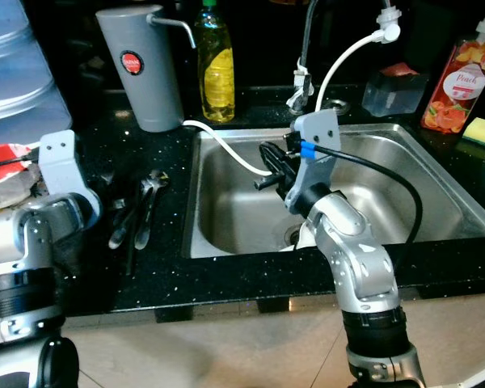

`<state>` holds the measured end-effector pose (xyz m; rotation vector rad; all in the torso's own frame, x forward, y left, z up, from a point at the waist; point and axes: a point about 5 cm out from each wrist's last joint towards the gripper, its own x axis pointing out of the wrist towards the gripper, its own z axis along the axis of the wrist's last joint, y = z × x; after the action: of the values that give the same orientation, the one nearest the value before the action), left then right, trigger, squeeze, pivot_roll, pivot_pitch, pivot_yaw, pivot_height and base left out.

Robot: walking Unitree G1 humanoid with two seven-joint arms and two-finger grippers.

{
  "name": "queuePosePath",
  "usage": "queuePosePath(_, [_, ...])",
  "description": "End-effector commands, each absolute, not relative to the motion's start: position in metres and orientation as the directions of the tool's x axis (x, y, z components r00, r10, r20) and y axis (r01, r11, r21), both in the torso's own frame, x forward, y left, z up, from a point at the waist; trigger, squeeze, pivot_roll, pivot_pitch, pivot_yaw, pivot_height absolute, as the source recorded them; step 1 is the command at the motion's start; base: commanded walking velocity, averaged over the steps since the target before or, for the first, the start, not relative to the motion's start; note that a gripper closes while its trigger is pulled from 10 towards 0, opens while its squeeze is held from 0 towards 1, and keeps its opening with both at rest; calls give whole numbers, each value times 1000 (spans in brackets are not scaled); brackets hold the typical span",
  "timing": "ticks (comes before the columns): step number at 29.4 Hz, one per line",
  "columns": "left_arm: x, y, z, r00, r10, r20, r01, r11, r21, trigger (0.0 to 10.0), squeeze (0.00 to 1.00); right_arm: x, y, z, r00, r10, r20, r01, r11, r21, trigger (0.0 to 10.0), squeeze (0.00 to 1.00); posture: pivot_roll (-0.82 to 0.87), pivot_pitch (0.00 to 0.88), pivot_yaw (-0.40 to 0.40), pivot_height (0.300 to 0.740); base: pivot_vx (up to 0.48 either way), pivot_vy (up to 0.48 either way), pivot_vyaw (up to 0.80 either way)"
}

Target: Kitchen organization

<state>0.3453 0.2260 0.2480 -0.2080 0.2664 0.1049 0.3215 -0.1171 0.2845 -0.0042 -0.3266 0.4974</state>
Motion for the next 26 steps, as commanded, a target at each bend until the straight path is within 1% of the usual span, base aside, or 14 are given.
queuePosePath(1, [345, 227, 240, 952, 94, -292, -145, 976, -160, 0, 0, 321, -118, 283, 829, 473, 297, -471, 878, -84, 10000, 0, -45, 100, 30, 740, 0, 0, 0])
queuePosePath(4, [346, 223, 250, 975, 69, -213, -99, 986, -133, 0, 0, 321, -118, 283, 829, 474, 297, -472, 878, -84, 10000, 0, -45, 99, 26, 740, 0, 0, 0])
queuePosePath(5, [345, 217, 264, 991, 36, -127, -53, 990, -130, 10000, 0, 321, -118, 283, 828, 475, 297, -472, 877, -84, 10000, 0, -45, 99, 26, 740, 0, 0, 0])
queuePosePath(6, [345, 217, 264, 991, 36, -127, -53, 990, -130, 10000, 0, 321, -118, 283, 828, 475, 297, -472, 877, -84, 10000, 0, -45, 99, 26, 740, 0, 0, 0])
queuePosePath(7, [344, 212, 279, 999, 13, -37, -18, 993, -116, 10000, 0, 321, -118, 283, 829, 474, 297, -472, 877, -84, 10000, 0, -45, 99, 26, 740, 0, 0, 0])
queuePosePath(9, [342, 209, 288, 1000, -4, 16, 5, 995, -104, 10000, 0, 321, -118, 283, 829, 474, 298, -472, 878, -84, 10000, 0, -45, 99, 26, 740, 0, 0, 0])
queuePosePath(11, [337, 197, 311, 987, -87, 138, 103, 988, -113, 10000, 0, 321, -118, 283, 829, 473, 298, -470, 878, -85, 10000, 0, -45, 99, 26, 740, 0, 0, 0])
queuePosePath(13, [335, 193, 317, 980, -112, 163, 131, 985, -112, 10000, 0, 321, -118, 283, 829, 473, 298, -470, 879, -84, 10000, 0, -49, 102, 27, 740, 0, 0, 0])
queuePosePath(14, [336, 191, 318, 981, -121, 151, 136, 986, -92, 10000, 0, 321, -118, 283, 830, 472, 298, -469, 879, -84, 10000, 0, -47, 102, 27, 740, 0, 0, 0])
queuePosePath(18, [346, 203, 297, 999, -3, 38, 3, 1000, -6, 10000, 0, 321, -118, 283, 831, 470, 297, -468, 880, -83, 10000, 0, -46, 103, 28, 740, 0, 0, 0])
queuePosePath(19, [346, 203, 297, 999, -3, 38, 3, 1000, -6, 10000, 0, 321, -118, 283, 831, 470, 297, -468, 880, -83, 10000, 0, -46, 103, 28, 740, 0, 0, 0])
queuePosePath(20, [348, 210, 287, 998, 54, -24, -54, 998, -9, 10000, 0, 321, -118, 283, 831, 469, 298, -467, 880, -82, 10000, 0, -50, 104, 31, 740, 0, 0, 0])
queuePosePath(22, [349, 215, 279, 993, 97, -64, -98, 995, -11, 10000, 0, 321, -119, 283, 832, 468, 298, -466, 881, -81, 10000, 0, -53, 106, 30, 740, 0, 0, 0])
queuePosePath(26, [350, 219, 271, 986, 131, -104, -133, 991, -12, 10000, 0, 321, -120, 282, 834, 466, 296, -464, 882, -81, 10000, 0, -52, 106, 26, 740, 0, 0, 0])
